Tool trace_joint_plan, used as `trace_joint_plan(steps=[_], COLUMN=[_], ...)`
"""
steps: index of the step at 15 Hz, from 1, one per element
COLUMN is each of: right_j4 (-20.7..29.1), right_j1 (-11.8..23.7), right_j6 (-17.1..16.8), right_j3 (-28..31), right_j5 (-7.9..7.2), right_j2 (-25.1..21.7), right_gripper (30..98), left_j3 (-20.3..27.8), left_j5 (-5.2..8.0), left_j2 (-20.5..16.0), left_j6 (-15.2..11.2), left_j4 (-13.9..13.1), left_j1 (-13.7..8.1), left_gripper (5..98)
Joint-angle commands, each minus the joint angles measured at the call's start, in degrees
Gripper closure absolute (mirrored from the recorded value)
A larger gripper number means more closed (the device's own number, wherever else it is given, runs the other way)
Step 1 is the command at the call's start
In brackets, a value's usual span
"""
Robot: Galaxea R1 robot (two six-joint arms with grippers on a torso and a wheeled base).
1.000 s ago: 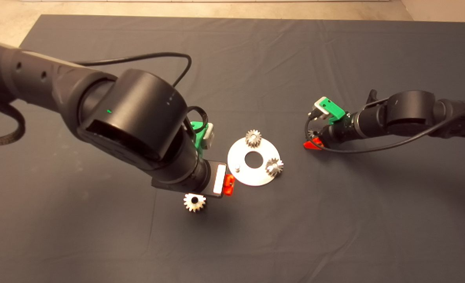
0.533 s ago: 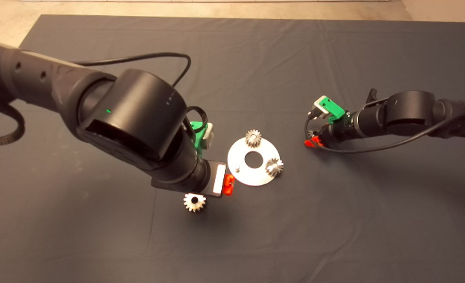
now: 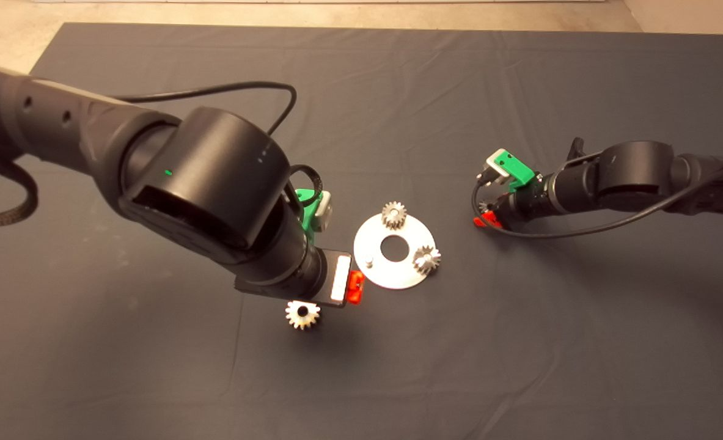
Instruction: Remove an incorrectly installed larger gear and replace it with the correct smaller gear
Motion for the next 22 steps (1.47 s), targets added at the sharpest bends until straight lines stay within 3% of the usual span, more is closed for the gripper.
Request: trace_joint_plan(steps=[1, 16, 22], right_j4=[-1.9, -1.9, -1.9], right_j1=[0.9, 0.9, 0.9], right_j6=[-0.1, -0.1, -0.1], right_j3=[0.3, 0.4, 0.5], right_j5=[0.18, 0.18, 0.18], right_j2=[0.0, 0.0, -0.1], right_gripper=[63.4, 82.8, 85.6], left_j3=[0.6, 0.6, 0.7], left_j5=[7.55, 7.55, 7.55], left_j2=[-0.1, -0.2, -0.3], left_j6=[-0.4, -0.5, -0.7], left_j4=[-0.9, -1.8, -2.1], left_j1=[-1.0, -1.0, -0.9], left_gripper=[5.8, 5.8, 5.8])
